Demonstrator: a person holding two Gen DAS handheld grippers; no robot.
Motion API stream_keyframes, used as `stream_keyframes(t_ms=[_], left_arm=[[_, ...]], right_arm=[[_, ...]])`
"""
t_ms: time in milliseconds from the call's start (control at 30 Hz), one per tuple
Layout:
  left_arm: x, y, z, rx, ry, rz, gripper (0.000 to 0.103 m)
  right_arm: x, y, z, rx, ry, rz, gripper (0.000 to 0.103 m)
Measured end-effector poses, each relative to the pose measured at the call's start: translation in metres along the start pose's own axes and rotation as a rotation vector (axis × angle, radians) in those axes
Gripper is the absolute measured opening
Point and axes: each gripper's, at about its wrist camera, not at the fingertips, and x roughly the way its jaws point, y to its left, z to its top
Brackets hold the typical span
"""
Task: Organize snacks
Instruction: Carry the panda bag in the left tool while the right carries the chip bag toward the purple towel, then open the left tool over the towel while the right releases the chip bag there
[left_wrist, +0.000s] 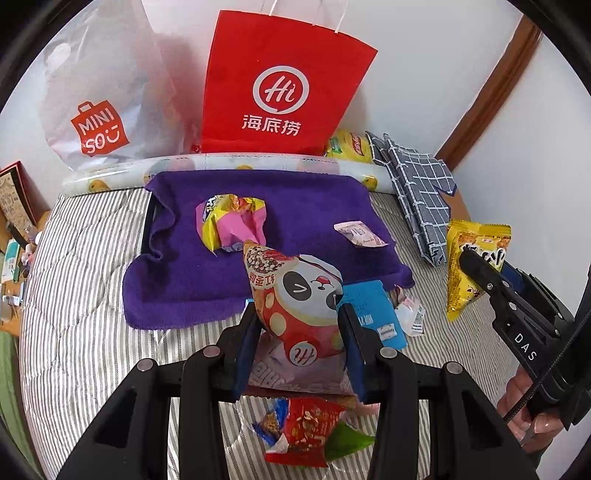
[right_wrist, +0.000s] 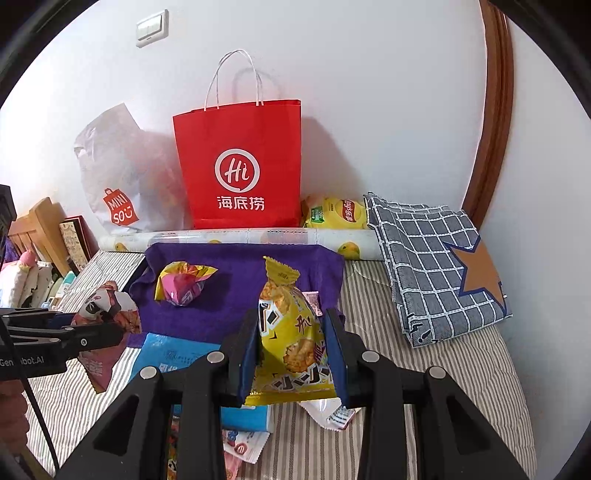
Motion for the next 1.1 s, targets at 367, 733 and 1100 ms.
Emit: stream_keyframes(t_ms=[367, 733, 1100], left_arm=[[0.006, 0.041, 0.011, -0.065, -0.006, 0.038, 0.042], [0.019, 0.08, 0.028, -0.107, -0.026, 0.108, 0.042], [0.048, 0.093, 0.038, -0.114, 0.013, 0.12, 0.042]], right_arm=[[0.025, -0.005, 0.003, 0.016, 0.022, 0.012, 0.032], [0.057, -0.01, 0.012, 0.026, 0.043, 0.004, 0.032], [0.099, -0.015, 0.018, 0.028, 0.089, 0.0, 0.032]])
